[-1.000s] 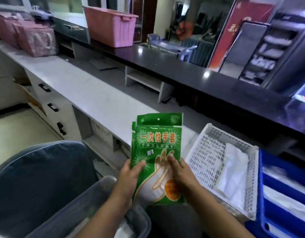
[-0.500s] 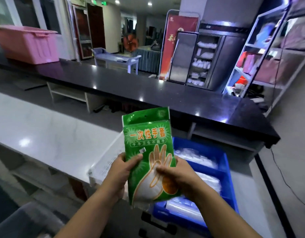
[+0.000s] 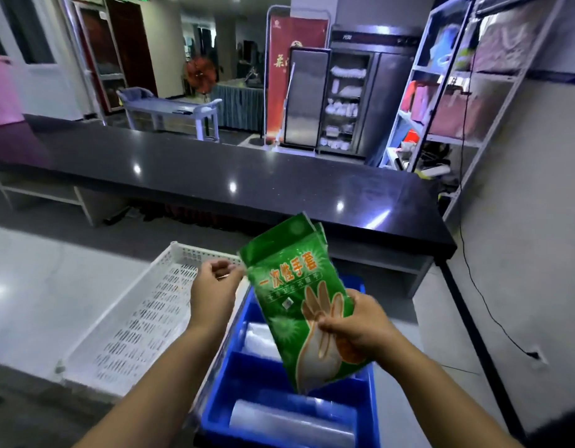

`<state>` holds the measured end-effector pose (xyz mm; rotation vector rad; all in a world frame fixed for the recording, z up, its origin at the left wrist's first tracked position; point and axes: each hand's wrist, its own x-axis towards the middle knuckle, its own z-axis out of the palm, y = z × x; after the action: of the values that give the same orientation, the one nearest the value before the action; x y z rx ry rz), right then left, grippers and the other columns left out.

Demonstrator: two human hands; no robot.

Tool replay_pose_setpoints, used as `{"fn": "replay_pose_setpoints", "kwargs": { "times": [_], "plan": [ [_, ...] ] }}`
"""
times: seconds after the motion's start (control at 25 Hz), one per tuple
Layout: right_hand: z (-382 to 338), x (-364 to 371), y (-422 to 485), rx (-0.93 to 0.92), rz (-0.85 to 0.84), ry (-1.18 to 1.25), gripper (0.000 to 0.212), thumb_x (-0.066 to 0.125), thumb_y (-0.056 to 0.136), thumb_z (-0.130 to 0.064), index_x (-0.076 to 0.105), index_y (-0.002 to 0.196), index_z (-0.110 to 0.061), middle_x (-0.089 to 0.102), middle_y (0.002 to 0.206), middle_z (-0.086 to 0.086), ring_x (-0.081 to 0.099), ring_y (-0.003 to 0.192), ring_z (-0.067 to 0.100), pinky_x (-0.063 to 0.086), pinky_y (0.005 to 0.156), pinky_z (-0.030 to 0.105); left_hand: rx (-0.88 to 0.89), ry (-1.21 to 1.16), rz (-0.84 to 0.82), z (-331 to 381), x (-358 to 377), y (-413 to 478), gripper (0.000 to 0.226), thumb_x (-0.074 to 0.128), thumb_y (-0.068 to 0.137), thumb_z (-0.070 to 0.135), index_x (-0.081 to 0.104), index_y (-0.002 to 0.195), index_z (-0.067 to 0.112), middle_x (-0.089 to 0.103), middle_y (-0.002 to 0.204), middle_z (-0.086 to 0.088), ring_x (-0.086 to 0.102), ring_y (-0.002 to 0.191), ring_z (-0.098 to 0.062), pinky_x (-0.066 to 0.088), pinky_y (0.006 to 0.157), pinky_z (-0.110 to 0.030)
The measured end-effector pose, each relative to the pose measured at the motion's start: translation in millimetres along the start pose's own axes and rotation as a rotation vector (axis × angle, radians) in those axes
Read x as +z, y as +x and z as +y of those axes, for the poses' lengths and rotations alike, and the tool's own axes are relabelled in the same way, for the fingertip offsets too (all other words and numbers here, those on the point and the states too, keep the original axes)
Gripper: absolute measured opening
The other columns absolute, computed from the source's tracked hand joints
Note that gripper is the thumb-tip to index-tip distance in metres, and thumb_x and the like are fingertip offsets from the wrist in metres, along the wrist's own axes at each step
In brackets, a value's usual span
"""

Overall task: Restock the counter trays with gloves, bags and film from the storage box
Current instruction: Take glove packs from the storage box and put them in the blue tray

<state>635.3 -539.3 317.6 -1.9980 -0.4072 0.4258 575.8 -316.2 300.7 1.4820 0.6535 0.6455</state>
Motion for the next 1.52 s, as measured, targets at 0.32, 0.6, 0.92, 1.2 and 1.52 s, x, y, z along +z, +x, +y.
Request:
{"fn": "replay_pose_setpoints", "kwargs": {
  "times": [0.32,0.6,0.92,1.2,1.52],
  "plan": [
    [25,-74,43,0.15,0.439,-0.509,0.03,0.077,0.066,-0.036,0.062,0.087,-0.022,0.07,0.084,-0.001,0.065,0.078,0.022,0.054,0.07,0.037,0.463,1.006,-0.805,-77,82,60,0.034,0.043,0.092,0.017,0.061,0.119,0.026,0.058,0.13,0.005,0.051,0.119,-0.016,0.041,0.093,-0.029],
    [30,-95,80,0.2,0.458,-0.888,0.031,0.071,0.067,-0.043,0.055,0.087,-0.025,0.07,0.087,0.0,0.063,0.083,0.027,0.041,0.057,0.031,0.41,1.252,-1.067,-105,138,113,0.035,0.052,0.085,0.027,0.055,0.12,0.024,0.053,0.123,-0.005,0.05,0.113,-0.029,0.045,0.085,-0.04],
    [45,-99,98,0.181,0.415,-0.969,0.035,0.069,0.066,-0.042,0.054,0.093,-0.029,0.07,0.087,-0.001,0.064,0.084,0.028,0.037,0.055,0.03,0.191,1.319,-1.016,-121,154,114,0.038,0.064,0.076,0.023,0.058,0.113,0.02,0.063,0.116,-0.004,0.059,0.103,-0.025,0.044,0.072,-0.031],
    [27,-97,118,0.006,0.308,-1.007,0.036,0.068,0.068,-0.046,0.039,0.075,-0.026,0.068,0.08,0.001,0.064,0.08,0.03,0.032,0.053,0.031,0.715,1.156,-0.759,-82,123,81,0.012,0.062,0.07,0.018,0.056,0.08,0.016,0.066,0.083,-0.006,0.063,0.078,-0.03,0.041,0.057,-0.031],
    [17,-25,156,-0.388,0.068,-1.142,0.031,0.06,0.078,-0.041,0.046,0.099,-0.025,0.068,0.095,0.003,0.063,0.086,0.034,0.035,0.058,0.033,0.964,1.206,-0.668,-61,60,13,0.036,0.081,0.033,0.026,0.053,0.054,0.021,0.054,0.047,0.006,0.053,0.043,-0.014,0.035,0.038,-0.022]
  ]
}}
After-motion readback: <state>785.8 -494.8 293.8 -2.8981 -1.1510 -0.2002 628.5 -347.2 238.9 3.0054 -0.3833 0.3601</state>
